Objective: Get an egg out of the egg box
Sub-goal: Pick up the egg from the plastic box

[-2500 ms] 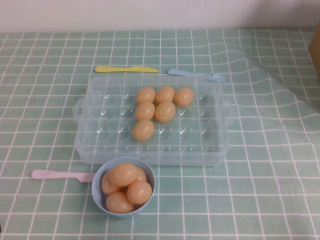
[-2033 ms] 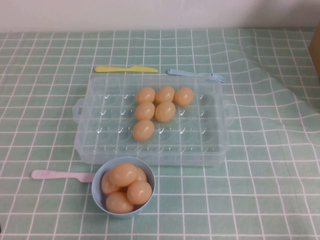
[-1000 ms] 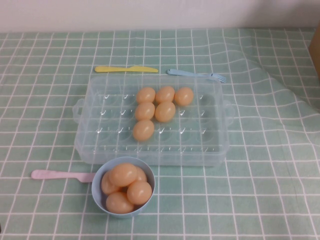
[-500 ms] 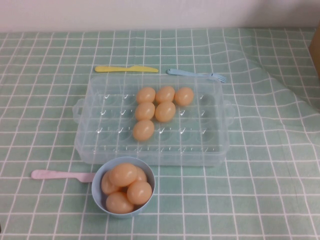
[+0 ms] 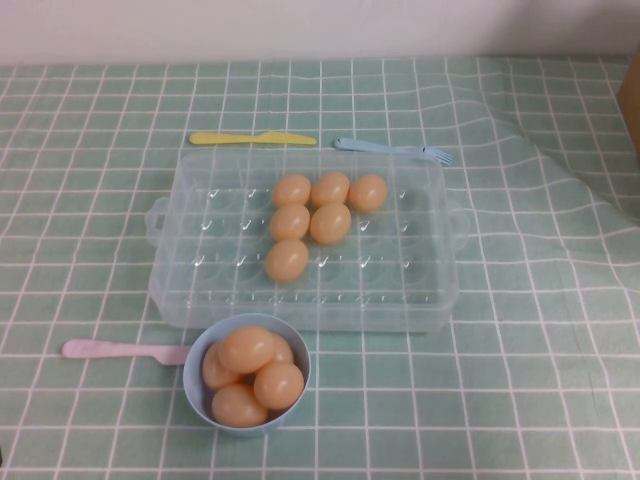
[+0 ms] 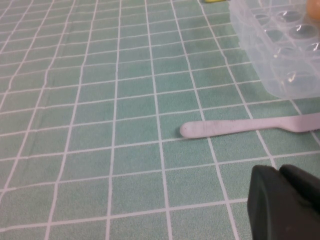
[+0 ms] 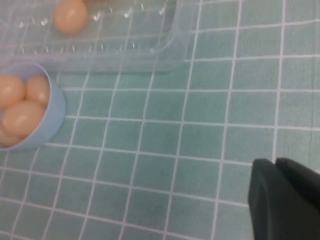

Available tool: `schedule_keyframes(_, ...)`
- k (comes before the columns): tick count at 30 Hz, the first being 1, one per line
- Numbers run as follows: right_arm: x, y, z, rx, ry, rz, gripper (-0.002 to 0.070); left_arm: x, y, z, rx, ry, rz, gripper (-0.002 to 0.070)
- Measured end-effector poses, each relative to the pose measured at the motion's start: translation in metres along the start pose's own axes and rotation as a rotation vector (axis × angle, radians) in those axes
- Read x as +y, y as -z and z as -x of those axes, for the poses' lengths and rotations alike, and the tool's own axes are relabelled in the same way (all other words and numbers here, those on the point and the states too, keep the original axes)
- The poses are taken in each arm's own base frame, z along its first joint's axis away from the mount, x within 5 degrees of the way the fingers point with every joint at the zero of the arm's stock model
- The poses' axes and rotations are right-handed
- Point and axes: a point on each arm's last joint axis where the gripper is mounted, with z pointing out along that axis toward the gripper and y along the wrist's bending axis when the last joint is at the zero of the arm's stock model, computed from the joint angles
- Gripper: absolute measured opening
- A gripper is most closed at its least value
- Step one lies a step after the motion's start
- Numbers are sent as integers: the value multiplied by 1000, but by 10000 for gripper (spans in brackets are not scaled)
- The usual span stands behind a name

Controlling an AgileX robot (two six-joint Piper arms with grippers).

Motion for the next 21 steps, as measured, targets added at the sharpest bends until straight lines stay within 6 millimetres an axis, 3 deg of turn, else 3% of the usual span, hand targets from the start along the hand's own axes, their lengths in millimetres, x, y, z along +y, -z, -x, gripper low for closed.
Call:
schedule_keyframes(10,8,-40,53,241,162,-15,-17,0,0,0,0,0,0,-3)
schedule_keyframes(21,75,-125,89,472,461,71,-17,0,0,0,0,0,0,-3)
